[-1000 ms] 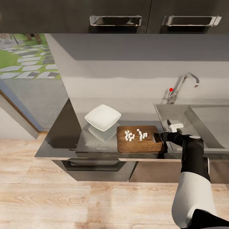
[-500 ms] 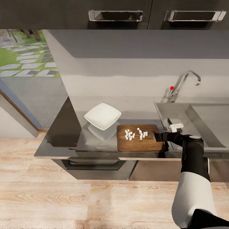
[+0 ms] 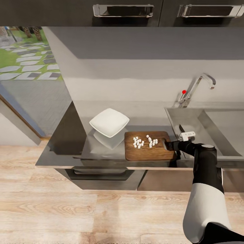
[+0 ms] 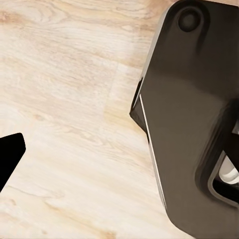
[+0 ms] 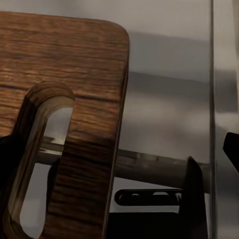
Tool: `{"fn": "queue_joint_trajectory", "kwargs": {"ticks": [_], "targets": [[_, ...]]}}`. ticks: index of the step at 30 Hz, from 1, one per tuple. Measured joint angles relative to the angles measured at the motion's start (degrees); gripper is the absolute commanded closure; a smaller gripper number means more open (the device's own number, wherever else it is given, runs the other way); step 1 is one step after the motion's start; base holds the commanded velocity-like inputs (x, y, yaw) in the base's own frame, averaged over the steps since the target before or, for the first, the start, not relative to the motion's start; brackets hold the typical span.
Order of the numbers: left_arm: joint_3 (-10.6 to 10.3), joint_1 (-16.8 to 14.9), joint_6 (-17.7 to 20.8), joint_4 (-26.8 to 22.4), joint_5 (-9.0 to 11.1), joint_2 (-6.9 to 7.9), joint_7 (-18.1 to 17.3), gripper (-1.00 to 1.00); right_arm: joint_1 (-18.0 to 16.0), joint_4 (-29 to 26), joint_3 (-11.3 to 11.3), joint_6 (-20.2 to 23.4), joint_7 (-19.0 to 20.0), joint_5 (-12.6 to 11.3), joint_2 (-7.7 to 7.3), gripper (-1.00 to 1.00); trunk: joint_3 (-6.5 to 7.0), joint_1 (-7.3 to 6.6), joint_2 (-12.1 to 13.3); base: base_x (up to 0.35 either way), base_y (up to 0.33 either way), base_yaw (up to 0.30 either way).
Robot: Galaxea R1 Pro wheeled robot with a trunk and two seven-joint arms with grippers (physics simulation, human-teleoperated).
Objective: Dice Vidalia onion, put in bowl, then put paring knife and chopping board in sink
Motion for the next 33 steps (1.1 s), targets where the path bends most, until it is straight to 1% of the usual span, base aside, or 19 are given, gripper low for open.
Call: {"fn": "queue_joint_trajectory", "kwargs": {"ticks": [8,33], "targets": [[0.0,0.0,0.0,0.0,0.0,0.00,0.0,-1.00,0.0,0.0,0.0,0.0,0.0,0.0,0.04,-1.00,-0.50,0.00,0.0,0.000,0.060,0.000],[0.0,0.0,0.0,0.0,0.0,0.00,0.0,-1.00,0.0,0.0,0.0,-0.4,0.0,0.0,0.03,-1.00,-1.97,-0.01,0.0,0.000,0.001,0.000]]}}
